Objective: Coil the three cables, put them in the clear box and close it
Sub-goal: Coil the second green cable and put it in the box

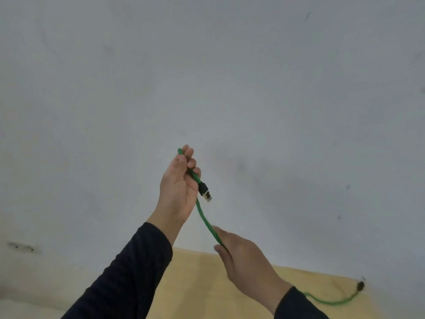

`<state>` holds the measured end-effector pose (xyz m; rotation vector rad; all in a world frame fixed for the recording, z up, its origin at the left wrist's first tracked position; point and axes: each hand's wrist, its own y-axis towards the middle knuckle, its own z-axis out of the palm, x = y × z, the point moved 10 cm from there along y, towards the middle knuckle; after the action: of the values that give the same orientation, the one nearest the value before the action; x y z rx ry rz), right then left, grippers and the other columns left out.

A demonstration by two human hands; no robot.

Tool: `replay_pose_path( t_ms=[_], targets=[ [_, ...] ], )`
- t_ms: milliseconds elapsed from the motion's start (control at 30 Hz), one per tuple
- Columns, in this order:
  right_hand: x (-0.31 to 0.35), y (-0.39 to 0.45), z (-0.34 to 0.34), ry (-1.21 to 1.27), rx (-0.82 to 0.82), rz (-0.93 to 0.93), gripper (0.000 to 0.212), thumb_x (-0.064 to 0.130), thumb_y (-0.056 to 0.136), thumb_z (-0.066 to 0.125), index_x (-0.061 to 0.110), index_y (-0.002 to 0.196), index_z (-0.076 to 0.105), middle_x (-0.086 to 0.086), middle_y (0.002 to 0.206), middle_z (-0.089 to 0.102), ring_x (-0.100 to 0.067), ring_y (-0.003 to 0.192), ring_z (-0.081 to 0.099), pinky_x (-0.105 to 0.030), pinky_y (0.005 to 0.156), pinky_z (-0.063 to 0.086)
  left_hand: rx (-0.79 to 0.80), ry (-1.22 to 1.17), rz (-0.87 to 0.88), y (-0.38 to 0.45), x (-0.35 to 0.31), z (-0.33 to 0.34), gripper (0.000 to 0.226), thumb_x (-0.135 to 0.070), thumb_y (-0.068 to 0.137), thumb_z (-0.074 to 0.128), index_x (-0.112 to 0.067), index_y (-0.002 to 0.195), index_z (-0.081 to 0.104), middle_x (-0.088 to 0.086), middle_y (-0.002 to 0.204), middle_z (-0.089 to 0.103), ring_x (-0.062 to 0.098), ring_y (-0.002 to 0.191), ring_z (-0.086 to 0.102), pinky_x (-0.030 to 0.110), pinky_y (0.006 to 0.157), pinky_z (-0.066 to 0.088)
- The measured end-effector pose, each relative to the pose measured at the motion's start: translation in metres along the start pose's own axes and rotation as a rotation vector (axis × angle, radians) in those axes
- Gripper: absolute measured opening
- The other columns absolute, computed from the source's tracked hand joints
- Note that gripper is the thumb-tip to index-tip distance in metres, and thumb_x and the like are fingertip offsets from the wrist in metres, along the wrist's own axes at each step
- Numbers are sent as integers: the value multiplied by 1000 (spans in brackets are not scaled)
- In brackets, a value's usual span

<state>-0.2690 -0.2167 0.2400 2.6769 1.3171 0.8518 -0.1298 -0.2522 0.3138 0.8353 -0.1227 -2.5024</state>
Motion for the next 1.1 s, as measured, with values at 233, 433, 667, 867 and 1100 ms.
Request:
replay_pose_path(
  t_ms=[233,433,667,867,1100],
  targets=[
    [40,-20,-120,-89,-116,-191,21,33,91,50,26,105,64,12,78,52,0,63,47,-14,62,36,284,857,-49,-73,58,43,26,-19,100,34,-24,116,54,-9,76,62,8,63,49,22,59,39],
    [27,-11,-196,219,-134,-97,13,24,72,76,27,85,73,7,75,64,-4,64,53,-11,61,41,540,719,-167,-129,73,90,39,-28,95,27,-15,113,58,-4,63,52,12,55,35,21,59,34],
    [4,-1,-186,664,-403,-4,23,22,94,49,29,94,71,11,57,54,-7,49,40,-17,47,34,551,229,-222,-115,35,131,43,-36,94,35,-9,115,62,-10,58,38,5,50,31,15,51,33],
    [13,-17,-83,339,-157,70,32,25,98,39,31,128,49,6,64,51,-7,51,42,-18,51,36,283,174,74,-53,-33,112,35,-24,101,29,-12,126,49,-8,69,49,5,56,41,16,58,39],
    [76,-13,-141,-40,-97,-128,20,26,93,50,21,104,66,1,94,72,-13,81,62,-30,77,48,423,1047,148,-71,4,80,31,-29,100,32,-40,125,48,-10,79,61,4,71,54,20,68,42]
  ],
)
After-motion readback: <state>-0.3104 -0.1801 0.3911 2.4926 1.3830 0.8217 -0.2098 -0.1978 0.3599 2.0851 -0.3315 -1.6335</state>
